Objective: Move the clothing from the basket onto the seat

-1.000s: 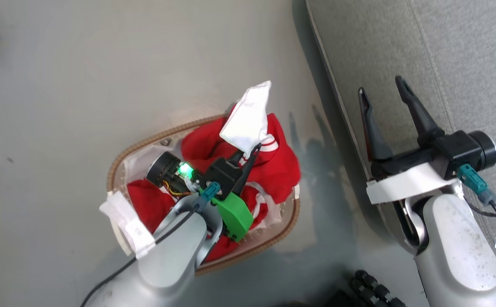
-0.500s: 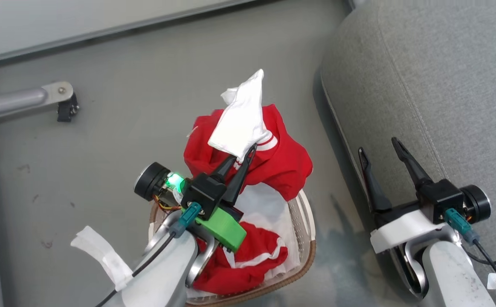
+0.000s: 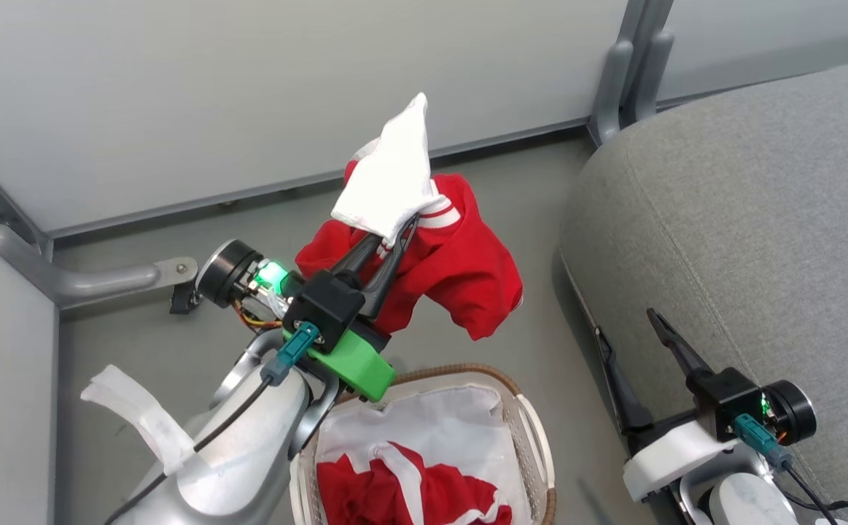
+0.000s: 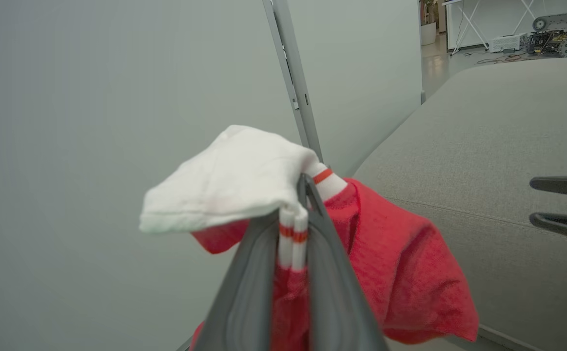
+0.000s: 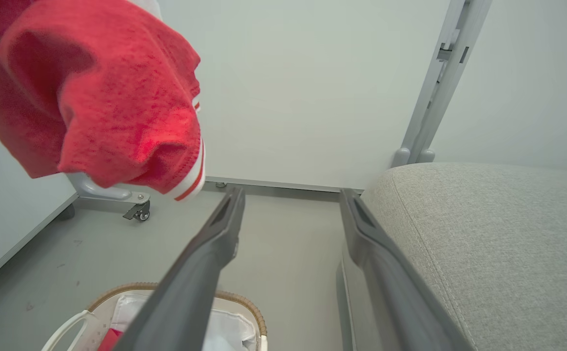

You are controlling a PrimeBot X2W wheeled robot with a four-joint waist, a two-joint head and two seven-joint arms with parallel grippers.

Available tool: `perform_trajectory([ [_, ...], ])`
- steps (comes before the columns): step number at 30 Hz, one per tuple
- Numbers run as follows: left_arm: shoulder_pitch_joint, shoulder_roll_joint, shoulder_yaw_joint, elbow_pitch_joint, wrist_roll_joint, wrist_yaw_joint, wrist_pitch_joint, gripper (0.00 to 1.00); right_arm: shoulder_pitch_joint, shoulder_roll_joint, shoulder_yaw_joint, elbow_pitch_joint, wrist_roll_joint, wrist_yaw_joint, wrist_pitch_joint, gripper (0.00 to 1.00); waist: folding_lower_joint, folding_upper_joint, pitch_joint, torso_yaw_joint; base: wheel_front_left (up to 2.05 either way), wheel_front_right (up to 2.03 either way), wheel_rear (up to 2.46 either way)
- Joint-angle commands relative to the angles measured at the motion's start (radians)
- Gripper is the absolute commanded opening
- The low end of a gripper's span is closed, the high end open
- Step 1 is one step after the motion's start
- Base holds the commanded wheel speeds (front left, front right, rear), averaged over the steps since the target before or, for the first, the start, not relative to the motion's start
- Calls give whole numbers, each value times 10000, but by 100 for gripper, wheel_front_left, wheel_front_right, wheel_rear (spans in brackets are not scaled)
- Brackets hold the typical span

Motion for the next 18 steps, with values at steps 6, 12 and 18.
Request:
perform_trajectory([
  [6,-948,379,-281,-192,92,-153,246,0,270,-40,225,10,-48,-7,-49,100,1,0,-1060,180,0,0,0],
  [12,-1972,851,-770,-456,95,-231,647,0,107,-40,552,43,-72,-7,-49,100,1,0,-1260,202,0,0,0],
  [18,-2947,1256,-1456,-678,-257,-255,901,0,-206,-36,870,57,-146,-7,-49,100,1,0,-1415,302,0,0,0],
])
